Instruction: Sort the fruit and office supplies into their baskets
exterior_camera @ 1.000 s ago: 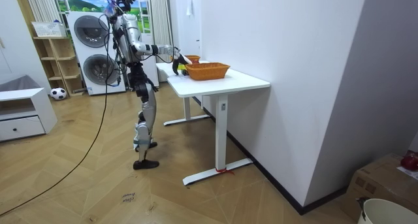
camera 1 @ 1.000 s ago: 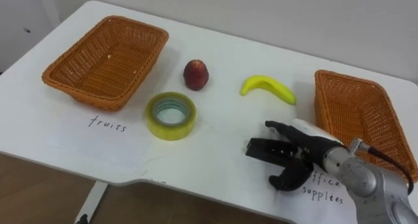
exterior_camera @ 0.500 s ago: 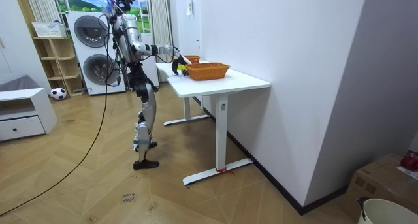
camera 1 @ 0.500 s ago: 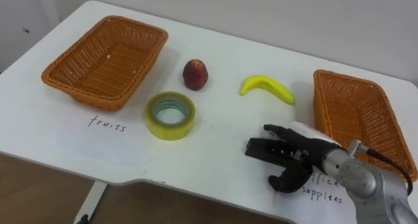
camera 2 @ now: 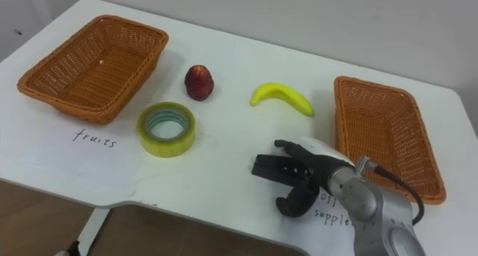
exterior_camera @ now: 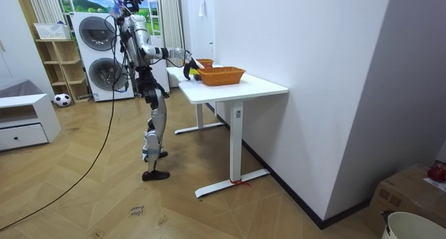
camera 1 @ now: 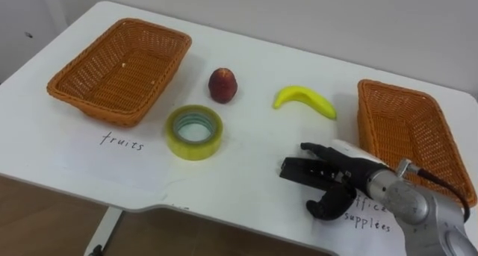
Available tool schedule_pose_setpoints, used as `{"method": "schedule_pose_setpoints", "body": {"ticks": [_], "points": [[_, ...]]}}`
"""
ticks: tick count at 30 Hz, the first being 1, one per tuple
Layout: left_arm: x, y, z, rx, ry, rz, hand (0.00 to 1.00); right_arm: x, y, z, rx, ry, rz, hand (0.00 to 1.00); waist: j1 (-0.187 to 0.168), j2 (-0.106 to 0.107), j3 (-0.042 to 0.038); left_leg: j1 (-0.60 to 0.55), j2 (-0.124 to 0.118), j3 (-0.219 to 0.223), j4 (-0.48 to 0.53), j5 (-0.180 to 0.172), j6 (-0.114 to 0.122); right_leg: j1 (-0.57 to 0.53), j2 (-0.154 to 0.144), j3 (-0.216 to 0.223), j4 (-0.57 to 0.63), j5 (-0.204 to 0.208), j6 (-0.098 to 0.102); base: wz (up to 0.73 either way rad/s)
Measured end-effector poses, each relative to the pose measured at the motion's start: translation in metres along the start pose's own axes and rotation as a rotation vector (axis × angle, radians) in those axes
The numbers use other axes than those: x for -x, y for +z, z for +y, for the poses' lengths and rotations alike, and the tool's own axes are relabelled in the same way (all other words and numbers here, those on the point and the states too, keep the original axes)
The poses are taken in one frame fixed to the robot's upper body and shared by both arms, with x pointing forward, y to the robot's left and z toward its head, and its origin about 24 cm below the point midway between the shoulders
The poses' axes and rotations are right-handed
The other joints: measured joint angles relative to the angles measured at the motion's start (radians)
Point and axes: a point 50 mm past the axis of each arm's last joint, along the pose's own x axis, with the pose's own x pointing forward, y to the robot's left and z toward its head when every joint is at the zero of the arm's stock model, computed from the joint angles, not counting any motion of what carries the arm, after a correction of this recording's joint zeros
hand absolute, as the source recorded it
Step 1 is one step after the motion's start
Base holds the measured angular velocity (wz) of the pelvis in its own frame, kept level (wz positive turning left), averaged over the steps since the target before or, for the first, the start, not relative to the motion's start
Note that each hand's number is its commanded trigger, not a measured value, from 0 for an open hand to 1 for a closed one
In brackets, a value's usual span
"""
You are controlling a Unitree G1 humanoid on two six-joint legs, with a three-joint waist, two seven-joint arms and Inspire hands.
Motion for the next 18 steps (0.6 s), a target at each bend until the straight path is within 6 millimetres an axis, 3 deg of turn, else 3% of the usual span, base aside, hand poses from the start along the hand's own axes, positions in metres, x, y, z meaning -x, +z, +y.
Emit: {"method": "schedule_pose_setpoints", "body": {"ticks": [7,9,18], "points": [[0.0,0.001,0.001,0.0,0.001,-0.002,0.0,-0.007,0.008,-0.009,0.099,-0.076,0.057,1.0,0.003,-0.001,-0.001,-0.006,-0.001,-0.014,0.0,0.001,-0.001,-0.001,0.002,-0.004,-0.001,0.0,-0.001,0.07],[-0.001,0.001,0.001,0.0,0.003,-0.003,0.0,-0.007,0.01,-0.01,0.122,-0.094,0.066,1.0,0.003,-0.006,-0.0043,-0.006,-0.002,-0.028,0.0,0.001,-0.001,0.0,0.003,-0.023,-0.001,0.0,-0.001,0.17],[-0.001,0.007,0.003,-0.002,0.01,-0.031,0.0,-0.011,0.013,-0.011,0.13,-0.118,0.074,1.0,0.003,-0.011,-0.008,0.002,-0.003,-0.038,-0.002,0.001,-0.001,0.004,0.003,-0.026,-0.002,0.0,-0.001,0.05]]}}
